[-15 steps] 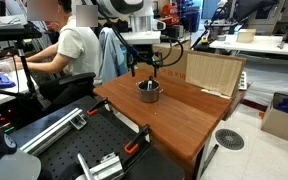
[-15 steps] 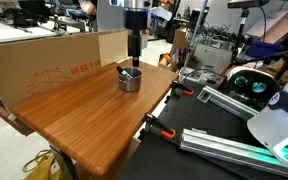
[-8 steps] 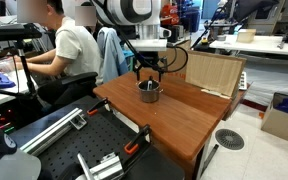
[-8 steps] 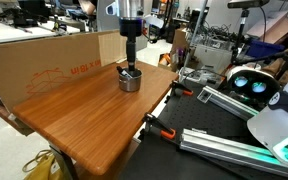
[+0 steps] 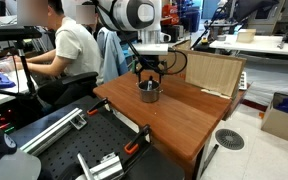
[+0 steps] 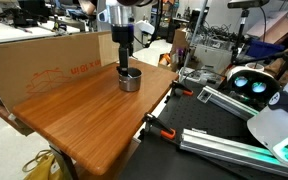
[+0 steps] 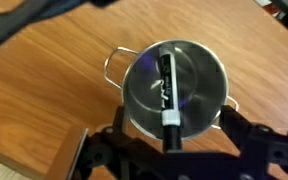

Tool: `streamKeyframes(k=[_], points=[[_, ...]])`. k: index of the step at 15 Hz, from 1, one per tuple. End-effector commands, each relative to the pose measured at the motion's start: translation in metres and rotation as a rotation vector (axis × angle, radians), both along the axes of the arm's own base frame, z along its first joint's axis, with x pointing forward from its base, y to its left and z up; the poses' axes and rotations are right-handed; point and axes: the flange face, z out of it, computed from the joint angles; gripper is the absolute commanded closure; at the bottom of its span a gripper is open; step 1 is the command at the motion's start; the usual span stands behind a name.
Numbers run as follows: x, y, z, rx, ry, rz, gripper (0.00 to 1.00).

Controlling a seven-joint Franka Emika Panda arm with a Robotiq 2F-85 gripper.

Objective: Remove the marker from the pot and put it on the table

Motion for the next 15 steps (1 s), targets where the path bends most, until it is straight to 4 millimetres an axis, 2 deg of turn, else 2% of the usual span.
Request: streamKeyframes(k=[1, 6, 7, 8, 9, 15], points=[[0.010, 0.007, -0.002, -0.037, 0.005, 0.029, 0.00], [0.017, 0.014, 0.003, -0.049, -0.011, 0.030, 0.00], [0.017, 0.014, 0.003, -0.049, -0.010, 0.035, 0.25], [0.018, 0.015, 0.003, -0.052, -0.009, 0.036, 0.26], [0.018, 0.015, 0.003, -0.052, -0.007, 0.037, 0.32], [0.023, 0.014, 0.006, -0.050, -0.005, 0.034, 0.79]])
